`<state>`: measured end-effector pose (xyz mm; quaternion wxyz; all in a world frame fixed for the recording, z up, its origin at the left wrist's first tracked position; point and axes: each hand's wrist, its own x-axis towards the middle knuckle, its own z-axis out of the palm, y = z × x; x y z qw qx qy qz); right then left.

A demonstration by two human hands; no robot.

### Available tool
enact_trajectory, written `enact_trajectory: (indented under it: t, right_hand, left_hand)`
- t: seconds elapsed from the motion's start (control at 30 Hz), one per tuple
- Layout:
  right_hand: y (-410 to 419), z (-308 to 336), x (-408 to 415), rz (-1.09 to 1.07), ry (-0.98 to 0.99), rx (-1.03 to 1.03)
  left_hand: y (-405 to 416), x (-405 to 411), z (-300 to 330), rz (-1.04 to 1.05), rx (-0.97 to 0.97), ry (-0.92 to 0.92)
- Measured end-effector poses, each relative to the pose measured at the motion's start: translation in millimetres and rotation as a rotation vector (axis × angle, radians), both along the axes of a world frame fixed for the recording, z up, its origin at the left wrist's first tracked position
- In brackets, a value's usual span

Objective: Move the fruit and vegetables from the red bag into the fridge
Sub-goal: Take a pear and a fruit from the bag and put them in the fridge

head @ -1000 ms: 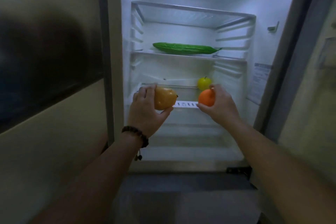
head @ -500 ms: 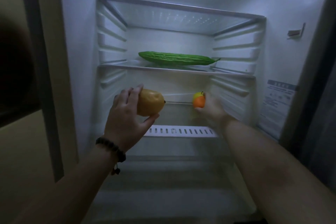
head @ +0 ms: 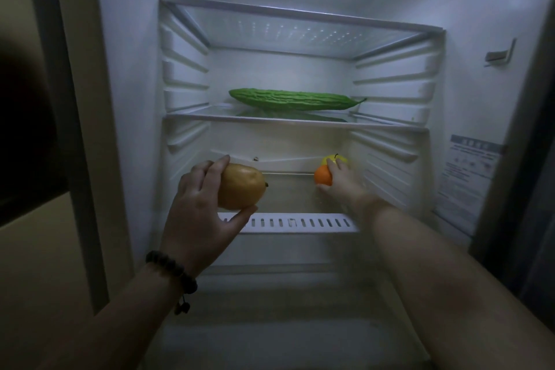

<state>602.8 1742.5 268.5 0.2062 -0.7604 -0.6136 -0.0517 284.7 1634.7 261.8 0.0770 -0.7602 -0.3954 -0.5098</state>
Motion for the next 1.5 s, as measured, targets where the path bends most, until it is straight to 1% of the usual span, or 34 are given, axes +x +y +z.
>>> enact_trajectory:
  t: [0.1, 0.2, 0.37, 0.43, 0.47, 0.53, 0.63, 0.73, 0.83, 0.9, 1.0, 1.1, 1.23, 1.4, 1.5]
  right_hand:
    - [-16, -1, -16, 0.014, -0.066, 0.192]
    - [-43, 8, -46, 0.017, -0.171, 0.466]
    - [-99, 31, -103, 0.074, -0.208, 0.904]
    - [-123, 41, -113, 0.051, -0.225, 1.071]
    - [-131, 47, -113, 0.021, -0.219, 1.112]
    - [-142, 60, -105, -0.052, -0.208, 1.083]
    - [-145, 77, -80, -0.110, -0.205, 0.870]
    - [-142, 81, -58, -0.139, -0.181, 0.651]
    - [-138, 74, -47, -0.116, -0.218, 0.579]
    - [-136, 72, -41, -0.076, -0.196, 0.597]
    - [-134, 71, -32, -0.032, -0.195, 0.664]
    - [-133, 69, -28, -0.026, -0.232, 0.730]
    - [-129, 68, -23, -0.053, -0.306, 0.737]
    - [-125, 65, -22, -0.085, -0.341, 0.734]
    - [-122, 63, -24, -0.108, -0.377, 0.790]
  left_hand:
    - [-6, -7, 0, -0.020, 0.001, -0.005]
    - [-13, -11, 1, -0.030, 0.006, -0.003]
    - [-31, -11, 17, -0.080, 0.038, -0.051]
    - [-38, -9, 31, -0.099, 0.072, -0.052]
    - [-40, -8, 39, -0.106, 0.102, -0.045]
    - [-43, -3, 57, -0.114, 0.169, -0.030]
    - [-40, 9, 87, -0.103, 0.223, -0.023]
    - [-25, 23, 114, -0.053, 0.220, 0.041]
    - [-6, 42, 137, 0.015, 0.207, 0.140]
    - [10, 59, 152, -0.015, 0.125, 0.166]
    - [32, 87, 170, -0.102, -0.097, 0.201]
    - [53, 114, 184, -0.150, -0.260, 0.306]
    - [85, 154, 201, -0.175, -0.332, 0.392]
    - [110, 210, 215, -0.195, -0.348, 0.478]
    - [120, 233, 214, -0.224, -0.389, 0.522]
